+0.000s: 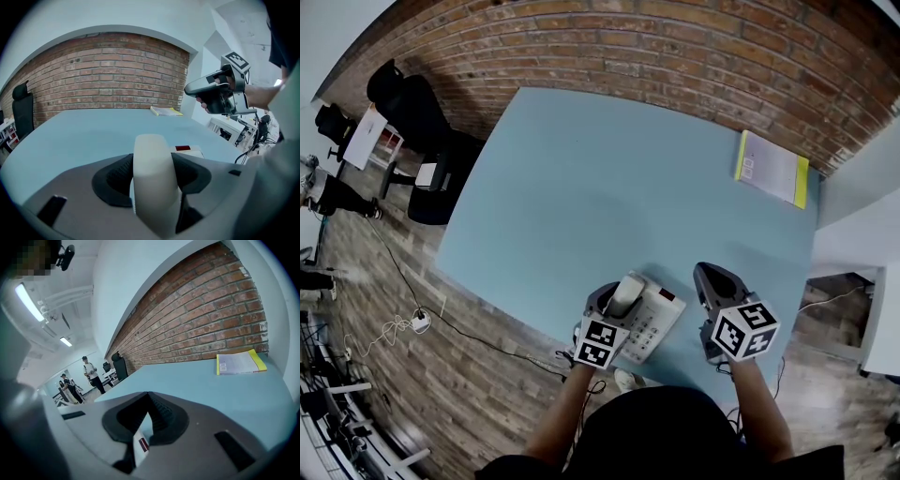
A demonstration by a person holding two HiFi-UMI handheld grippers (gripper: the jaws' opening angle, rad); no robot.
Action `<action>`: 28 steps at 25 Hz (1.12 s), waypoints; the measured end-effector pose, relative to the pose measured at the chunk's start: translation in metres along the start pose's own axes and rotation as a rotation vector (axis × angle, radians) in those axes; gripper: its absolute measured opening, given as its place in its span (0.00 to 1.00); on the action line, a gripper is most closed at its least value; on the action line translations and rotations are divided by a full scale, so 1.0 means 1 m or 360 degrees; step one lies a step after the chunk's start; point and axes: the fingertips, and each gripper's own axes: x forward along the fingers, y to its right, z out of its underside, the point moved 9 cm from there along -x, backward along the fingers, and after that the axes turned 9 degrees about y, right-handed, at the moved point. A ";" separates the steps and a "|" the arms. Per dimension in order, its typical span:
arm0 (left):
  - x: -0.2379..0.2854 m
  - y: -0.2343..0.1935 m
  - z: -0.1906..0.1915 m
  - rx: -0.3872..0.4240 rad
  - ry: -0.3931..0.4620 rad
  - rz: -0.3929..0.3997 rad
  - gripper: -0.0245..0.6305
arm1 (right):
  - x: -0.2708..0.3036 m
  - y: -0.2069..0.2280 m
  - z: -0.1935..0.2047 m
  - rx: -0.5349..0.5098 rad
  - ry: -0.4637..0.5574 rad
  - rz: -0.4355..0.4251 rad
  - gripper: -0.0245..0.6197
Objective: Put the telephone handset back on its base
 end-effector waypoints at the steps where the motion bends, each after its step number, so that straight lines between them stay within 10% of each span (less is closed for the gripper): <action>1: 0.002 0.000 0.001 -0.0001 -0.0007 0.0002 0.43 | 0.001 0.002 0.001 0.0010 0.0000 0.0003 0.06; 28: 0.010 0.000 0.003 -0.0043 0.0032 0.0005 0.43 | 0.004 0.002 0.006 0.0014 -0.0033 -0.0023 0.06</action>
